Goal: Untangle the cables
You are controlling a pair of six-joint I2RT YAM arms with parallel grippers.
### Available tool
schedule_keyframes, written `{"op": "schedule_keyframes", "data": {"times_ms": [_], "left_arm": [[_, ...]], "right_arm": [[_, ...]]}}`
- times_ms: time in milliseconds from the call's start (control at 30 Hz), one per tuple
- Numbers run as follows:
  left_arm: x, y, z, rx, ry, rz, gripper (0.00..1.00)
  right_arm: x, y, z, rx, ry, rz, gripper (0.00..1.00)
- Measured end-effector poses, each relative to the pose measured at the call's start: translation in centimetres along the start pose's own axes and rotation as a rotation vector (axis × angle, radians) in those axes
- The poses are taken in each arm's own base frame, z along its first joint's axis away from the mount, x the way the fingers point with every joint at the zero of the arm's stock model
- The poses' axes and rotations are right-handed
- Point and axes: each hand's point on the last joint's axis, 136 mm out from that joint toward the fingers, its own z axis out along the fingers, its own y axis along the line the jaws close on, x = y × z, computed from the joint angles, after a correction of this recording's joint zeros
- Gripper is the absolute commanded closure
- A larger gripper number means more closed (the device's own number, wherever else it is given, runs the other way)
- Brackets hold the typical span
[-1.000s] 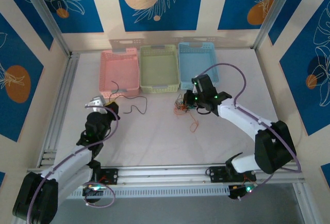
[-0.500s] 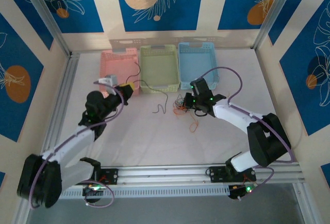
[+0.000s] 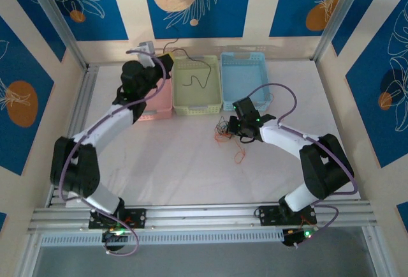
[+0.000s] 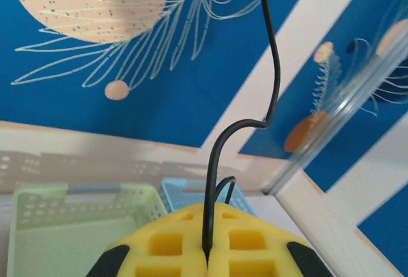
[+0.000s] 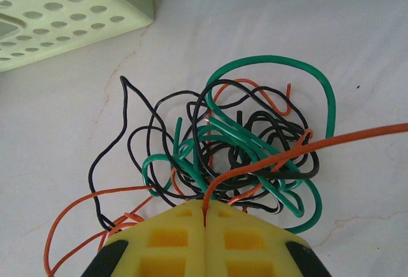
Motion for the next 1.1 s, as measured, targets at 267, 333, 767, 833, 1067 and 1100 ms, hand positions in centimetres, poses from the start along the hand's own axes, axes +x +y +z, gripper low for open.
{"op": "schedule_keyframes", "data": {"times_ms": [267,333,767,833,1067,1100], "left_arm": [[5.0,3.1,8.5,-0.163,0.125,0.149,1.00],[7.4,3.2,10.3,-0.186,0.190,0.199,1.00],[19.1,8.5,9.3,-0.390,0.626,0.307,0.69],[19.1,8.6,9.0,-0.403,0.652,0.309,0.64],[19.8,9.7,7.4,-0.467,0.726,0.324,0.41],[19.9,9.9,7.1,-0.471,0.737,0.324,0.40]], "right_arm": [[0.2,-0.1,0.3,0.011,0.014,-0.001,1.00],[0.3,-0.2,0.3,0.014,0.018,-0.001,1.00],[0.3,-0.2,0.3,0.015,0.019,-0.001,1.00],[0.3,-0.2,0.3,0.015,0.019,-0.001,1.00],[0.2,-0.1,0.4,0.015,0.020,-0.002,1.00],[0.2,-0.1,0.5,0.015,0.021,-0.002,1.00]]}}
